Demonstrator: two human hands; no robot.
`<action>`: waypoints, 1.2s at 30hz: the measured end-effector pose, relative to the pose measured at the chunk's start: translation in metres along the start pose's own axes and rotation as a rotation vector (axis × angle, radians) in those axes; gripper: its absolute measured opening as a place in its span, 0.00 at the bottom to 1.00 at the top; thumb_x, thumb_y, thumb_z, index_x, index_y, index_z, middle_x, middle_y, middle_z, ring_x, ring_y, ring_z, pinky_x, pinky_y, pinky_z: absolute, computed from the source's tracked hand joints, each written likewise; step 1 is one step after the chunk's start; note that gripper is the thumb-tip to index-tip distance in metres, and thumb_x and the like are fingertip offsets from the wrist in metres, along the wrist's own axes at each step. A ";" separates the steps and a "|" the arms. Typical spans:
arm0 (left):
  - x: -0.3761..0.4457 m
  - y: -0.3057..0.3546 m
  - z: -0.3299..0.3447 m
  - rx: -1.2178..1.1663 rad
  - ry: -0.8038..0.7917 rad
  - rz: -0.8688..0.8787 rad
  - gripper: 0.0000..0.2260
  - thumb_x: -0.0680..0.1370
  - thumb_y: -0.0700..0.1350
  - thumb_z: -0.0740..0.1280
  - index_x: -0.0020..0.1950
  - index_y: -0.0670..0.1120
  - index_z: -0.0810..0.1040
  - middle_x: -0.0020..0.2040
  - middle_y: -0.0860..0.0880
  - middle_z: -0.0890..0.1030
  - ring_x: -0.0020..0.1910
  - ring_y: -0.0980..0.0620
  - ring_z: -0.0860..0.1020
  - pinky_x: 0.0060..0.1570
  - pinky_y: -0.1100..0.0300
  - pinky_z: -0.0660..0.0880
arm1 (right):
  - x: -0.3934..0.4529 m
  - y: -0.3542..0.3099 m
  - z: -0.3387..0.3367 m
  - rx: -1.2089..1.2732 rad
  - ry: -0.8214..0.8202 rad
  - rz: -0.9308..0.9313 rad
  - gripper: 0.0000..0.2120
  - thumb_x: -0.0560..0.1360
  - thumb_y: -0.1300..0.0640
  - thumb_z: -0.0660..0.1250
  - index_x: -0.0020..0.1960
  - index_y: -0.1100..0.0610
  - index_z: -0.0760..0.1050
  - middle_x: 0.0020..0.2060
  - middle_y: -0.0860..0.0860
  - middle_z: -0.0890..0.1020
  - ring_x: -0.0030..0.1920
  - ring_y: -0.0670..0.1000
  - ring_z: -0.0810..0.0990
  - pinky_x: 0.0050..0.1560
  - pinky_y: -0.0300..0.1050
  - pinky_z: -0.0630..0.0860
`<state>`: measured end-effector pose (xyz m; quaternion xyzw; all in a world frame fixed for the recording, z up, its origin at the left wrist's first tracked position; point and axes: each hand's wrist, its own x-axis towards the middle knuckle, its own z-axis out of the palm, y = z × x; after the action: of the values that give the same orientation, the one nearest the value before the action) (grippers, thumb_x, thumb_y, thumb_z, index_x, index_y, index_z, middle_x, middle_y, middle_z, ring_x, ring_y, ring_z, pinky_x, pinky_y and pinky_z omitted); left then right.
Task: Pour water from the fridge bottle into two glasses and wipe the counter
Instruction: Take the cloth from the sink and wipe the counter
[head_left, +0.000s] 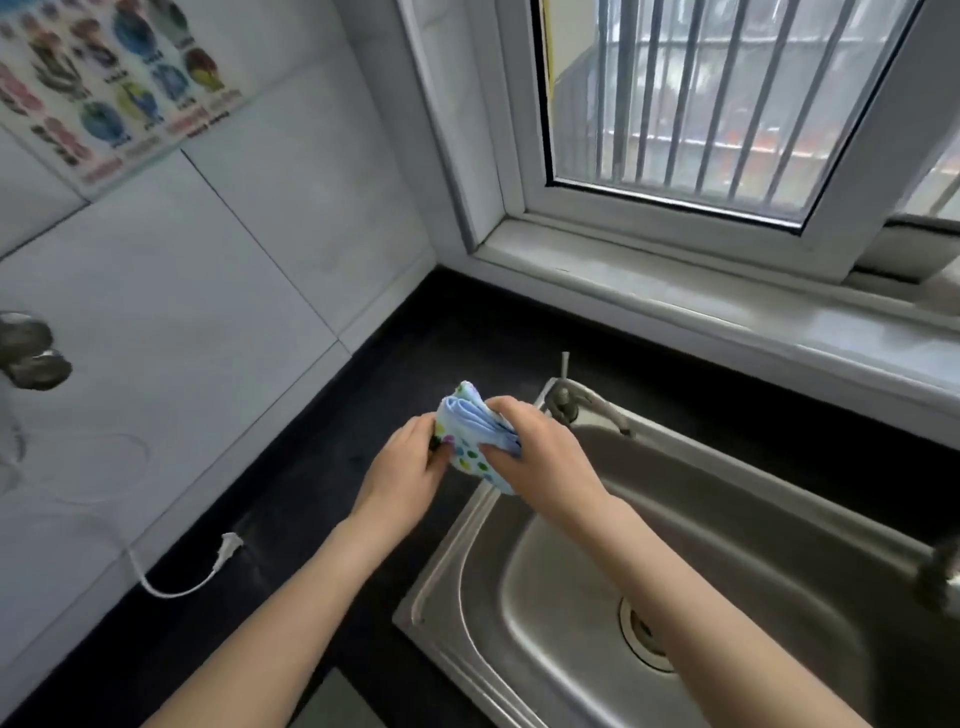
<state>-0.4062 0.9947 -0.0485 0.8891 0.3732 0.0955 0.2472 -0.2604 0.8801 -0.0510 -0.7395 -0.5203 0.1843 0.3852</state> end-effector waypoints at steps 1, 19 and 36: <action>0.012 -0.007 0.001 -0.001 -0.008 -0.006 0.09 0.80 0.46 0.62 0.60 0.51 0.73 0.53 0.55 0.76 0.51 0.55 0.75 0.49 0.55 0.75 | 0.011 0.003 0.006 0.011 0.010 0.009 0.17 0.73 0.57 0.68 0.61 0.53 0.71 0.50 0.49 0.78 0.48 0.52 0.77 0.47 0.51 0.75; 0.171 -0.071 -0.051 -0.369 -0.219 -0.059 0.10 0.74 0.43 0.72 0.55 0.49 0.81 0.48 0.54 0.84 0.46 0.61 0.82 0.45 0.67 0.77 | 0.150 0.023 0.060 0.645 0.198 0.318 0.12 0.72 0.56 0.73 0.55 0.48 0.77 0.45 0.43 0.82 0.45 0.39 0.80 0.38 0.29 0.74; 0.260 -0.090 0.003 -0.419 0.092 -0.223 0.11 0.74 0.45 0.72 0.53 0.45 0.76 0.46 0.50 0.81 0.45 0.50 0.80 0.43 0.59 0.76 | 0.197 0.049 0.094 0.802 0.543 0.589 0.15 0.74 0.55 0.71 0.59 0.54 0.74 0.47 0.46 0.81 0.45 0.42 0.81 0.38 0.32 0.76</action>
<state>-0.2782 1.2322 -0.1006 0.7664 0.4520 0.1834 0.4180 -0.2158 1.0876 -0.1222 -0.6702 -0.0635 0.2704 0.6883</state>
